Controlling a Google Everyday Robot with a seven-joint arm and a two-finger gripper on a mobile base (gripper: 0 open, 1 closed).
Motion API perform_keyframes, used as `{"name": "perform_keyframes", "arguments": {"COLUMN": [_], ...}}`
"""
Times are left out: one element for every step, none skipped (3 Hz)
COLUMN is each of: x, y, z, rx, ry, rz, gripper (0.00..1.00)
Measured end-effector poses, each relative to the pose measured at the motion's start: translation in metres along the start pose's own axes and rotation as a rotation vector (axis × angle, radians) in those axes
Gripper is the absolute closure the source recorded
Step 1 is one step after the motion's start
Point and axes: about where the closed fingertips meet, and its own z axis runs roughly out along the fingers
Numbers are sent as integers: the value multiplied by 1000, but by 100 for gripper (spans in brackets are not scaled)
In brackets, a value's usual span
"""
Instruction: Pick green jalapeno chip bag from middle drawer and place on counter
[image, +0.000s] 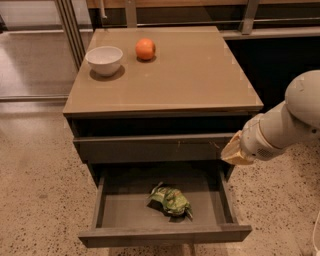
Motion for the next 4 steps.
{"name": "perform_keyframes", "arguments": {"x": [0, 0, 8, 18], "y": [-3, -3, 5, 24], "z": [5, 5, 28, 97], "rx": [6, 6, -4, -45], "ry": [-6, -5, -21, -88], "rz": [3, 3, 1, 20], "gripper": [100, 100, 100, 100]}}
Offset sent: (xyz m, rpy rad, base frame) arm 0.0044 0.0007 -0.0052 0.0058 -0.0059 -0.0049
